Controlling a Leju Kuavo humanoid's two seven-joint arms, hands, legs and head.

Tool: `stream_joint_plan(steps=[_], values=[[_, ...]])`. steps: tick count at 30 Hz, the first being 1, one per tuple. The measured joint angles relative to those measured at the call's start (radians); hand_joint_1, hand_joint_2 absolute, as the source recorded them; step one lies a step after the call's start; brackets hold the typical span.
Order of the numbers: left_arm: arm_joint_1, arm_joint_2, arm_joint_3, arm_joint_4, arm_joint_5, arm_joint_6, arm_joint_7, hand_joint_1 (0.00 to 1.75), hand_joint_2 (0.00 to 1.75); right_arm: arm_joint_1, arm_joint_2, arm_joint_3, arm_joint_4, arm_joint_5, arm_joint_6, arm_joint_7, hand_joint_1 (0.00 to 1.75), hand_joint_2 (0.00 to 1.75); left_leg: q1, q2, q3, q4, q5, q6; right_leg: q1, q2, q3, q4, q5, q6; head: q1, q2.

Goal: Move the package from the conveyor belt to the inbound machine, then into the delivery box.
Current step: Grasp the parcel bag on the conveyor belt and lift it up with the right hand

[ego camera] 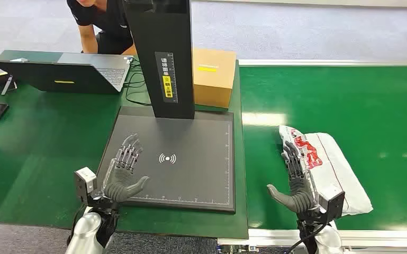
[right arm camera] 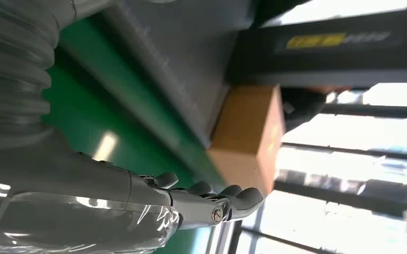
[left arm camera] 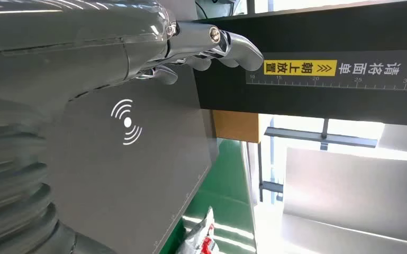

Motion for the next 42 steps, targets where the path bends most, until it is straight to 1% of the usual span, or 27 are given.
stream_joint_plan(steps=[2, 4, 5, 7, 9, 14, 22, 24, 27, 31, 35, 38, 42], values=[[0.000, 0.000, 0.000, 0.000, 0.000, 0.000, 0.000, 0.00, 1.75, 0.000, 0.000, -0.007, -0.003, 0.043, -0.063, 0.010, 0.00, 1.75, 0.000, 0.000, 0.000, 0.000, 0.000, 0.000, 0.000, 0.000, 0.000, 0.000, 0.000, 0.000, 0.000, 0.000], [0.000, 0.000, 0.000, 0.000, 0.000, 0.001, 0.000, 0.00, 1.75, 0.000, 0.000, -0.024, -0.009, 0.112, -0.155, 0.032, 0.00, 1.75, 0.000, 0.000, 0.000, 0.000, 0.000, 0.000, 0.000, 0.000, 0.000, 0.000, 0.000, 0.000, 0.000, 0.000], [0.000, 0.000, 0.000, 0.000, 0.000, 0.001, 0.000, 0.00, 1.75, 0.001, 0.000, -0.034, -0.011, 0.136, -0.182, 0.044, 0.00, 1.75, 0.000, 0.000, 0.000, 0.000, 0.000, 0.000, 0.000, 0.000, 0.000, 0.000, 0.000, 0.000, 0.000, 0.000], [0.000, 0.000, 0.000, 0.000, 0.000, 0.001, 0.001, 0.00, 1.75, 0.002, 0.000, -0.059, -0.015, 0.186, -0.225, 0.071, 0.00, 1.75, 0.000, 0.000, 0.000, 0.000, 0.000, 0.000, 0.000, 0.000, 0.000, 0.000, 0.000, 0.000, 0.000, 0.000], [0.000, 0.000, 0.000, 0.000, -0.001, 0.001, 0.001, 0.00, 1.75, 0.002, 0.000, -0.087, -0.016, 0.219, -0.246, 0.088, 0.00, 1.75, 0.000, 0.000, 0.000, 0.000, 0.000, 0.000, 0.000, 0.000, 0.000, 0.000, 0.000, 0.000, 0.000, 0.000], [-0.001, 0.000, -0.001, 0.000, -0.003, 0.001, 0.001, 0.00, 1.75, 0.003, 0.000, -0.130, -0.015, 0.240, -0.249, 0.095, 0.00, 1.75, 0.000, 0.000, 0.000, 0.000, 0.000, 0.000, 0.000, 0.000, 0.000, 0.000, 0.000, 0.000, 0.000, 0.000], [-0.001, 0.000, -0.001, 0.000, -0.003, 0.001, 0.001, 0.00, 1.75, 0.003, 0.000, -0.148, -0.015, 0.260, -0.257, 0.106, 0.00, 1.75, 0.000, 0.000, 0.000, 0.000, 0.000, 0.000, 0.000, 0.000, 0.000, 0.000, 0.000, 0.000, 0.000, 0.000], [-0.001, 0.000, -0.001, 0.000, -0.003, 0.001, 0.001, 0.00, 1.75, 0.002, 0.000, -0.155, -0.012, 0.302, -0.272, 0.136, 0.00, 1.75, 0.000, 0.000, 0.000, 0.000, 0.000, 0.000, 0.000, 0.000, 0.000, 0.000, 0.000, 0.000, 0.000, 0.000], [-0.001, 0.000, -0.001, 0.000, -0.008, 0.001, 0.004, 0.00, 1.75, -0.003, 0.000, -0.169, 0.011, 0.385, -0.283, 0.216, 0.00, 1.75, 0.000, 0.000, 0.000, 0.000, 0.000, 0.000, 0.000, 0.000, 0.000, 0.000, 0.000, 0.000, 0.000, 0.000], [-0.002, -0.001, -0.001, 0.000, -0.019, 0.001, 0.009, 0.00, 1.75, -0.013, -0.003, -0.188, 0.075, 0.467, -0.240, 0.333, 0.00, 1.75, 0.000, 0.000, 0.000, 0.000, 0.000, 0.000, 0.000, 0.000, 0.000, 0.000, 0.000, 0.000, 0.000, 0.000], [-0.005, -0.001, -0.001, 0.002, -0.027, 0.001, 0.015, 0.00, 1.75, -0.028, -0.008, -0.196, 0.143, 0.519, -0.201, 0.428, 0.00, 1.75, 0.000, 0.000, 0.000, 0.000, 0.000, 0.000, 0.000, 0.000, 0.000, 0.000, 0.000, 0.000, 0.000, 0.000], [-0.005, -0.001, -0.001, 0.002, -0.030, 0.001, 0.021, 0.00, 1.75, -0.045, -0.013, -0.198, 0.176, 0.552, -0.190, 0.474, 0.00, 1.75, 0.000, 0.000, 0.001, 0.000, 0.000, 0.000, 0.000, 0.000, 0.000, 0.000, 0.000, 0.000, 0.000, 0.000], [-0.004, -0.002, 0.000, 0.002, -0.032, 0.002, 0.031, 0.00, 1.75, -0.059, -0.016, -0.197, 0.199, 0.578, -0.176, 0.506, 0.00, 1.75, 0.000, 0.000, 0.001, 0.000, 0.000, 0.000, 0.000, 0.000, 0.002, 0.000, 0.000, 0.000, 0.000, 0.000]])
